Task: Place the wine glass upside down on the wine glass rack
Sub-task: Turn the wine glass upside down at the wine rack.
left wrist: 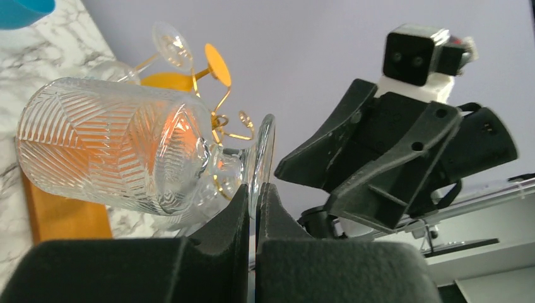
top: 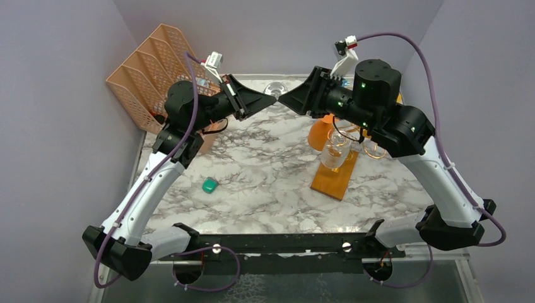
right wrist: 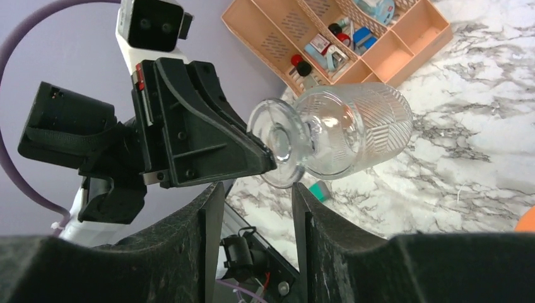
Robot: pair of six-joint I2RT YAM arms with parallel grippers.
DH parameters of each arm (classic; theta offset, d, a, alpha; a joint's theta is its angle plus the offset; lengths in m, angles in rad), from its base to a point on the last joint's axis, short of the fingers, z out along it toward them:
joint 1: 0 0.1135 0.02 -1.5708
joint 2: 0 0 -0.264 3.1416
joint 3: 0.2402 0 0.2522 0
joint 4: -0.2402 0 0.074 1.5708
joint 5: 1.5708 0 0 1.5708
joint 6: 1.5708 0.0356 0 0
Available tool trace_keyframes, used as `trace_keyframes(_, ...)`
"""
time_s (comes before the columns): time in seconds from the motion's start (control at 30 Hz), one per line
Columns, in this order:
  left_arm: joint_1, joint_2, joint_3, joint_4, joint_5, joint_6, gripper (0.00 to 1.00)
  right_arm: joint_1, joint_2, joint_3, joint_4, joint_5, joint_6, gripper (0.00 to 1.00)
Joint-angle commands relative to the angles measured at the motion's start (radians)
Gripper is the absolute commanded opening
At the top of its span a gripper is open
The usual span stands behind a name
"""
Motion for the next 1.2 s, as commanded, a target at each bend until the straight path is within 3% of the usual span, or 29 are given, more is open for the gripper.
trace_keyframes(0.0, 0.002, -0.016, 0.012, -0.088, 0.048, 0.136, 0.0, 0.003, -0.008, -0.041, -0.008, -0.059, -0.002, 0.48)
trace_keyframes(0.23, 0.002, -0.035, -0.027, -0.033, 0.071, 0.133, 0.0, 0.002, -0.051, -0.125, 0.051, -0.105, 0.008, 0.49)
trace_keyframes(0.53, 0.002, -0.057, -0.029, -0.04, 0.09, 0.156, 0.0, 0.002, -0.071, -0.06, 0.001, 0.094, 0.001, 0.54)
trace_keyframes(0.93, 0.002, -0.045, -0.03, 0.112, 0.202, 0.099, 0.0, 0.002, -0.032, -0.094, 0.055, -0.006, -0.014, 0.53)
trace_keyframes(1.1, 0.002, -0.045, -0.041, 0.144, 0.218, 0.085, 0.0, 0.002, -0.031, -0.11, 0.054, -0.002, -0.01, 0.46)
trace_keyframes(1.17, 0.002, -0.044, -0.038, 0.14, 0.226, 0.085, 0.0, 0.002, -0.036, -0.117, 0.059, 0.003, -0.007, 0.37)
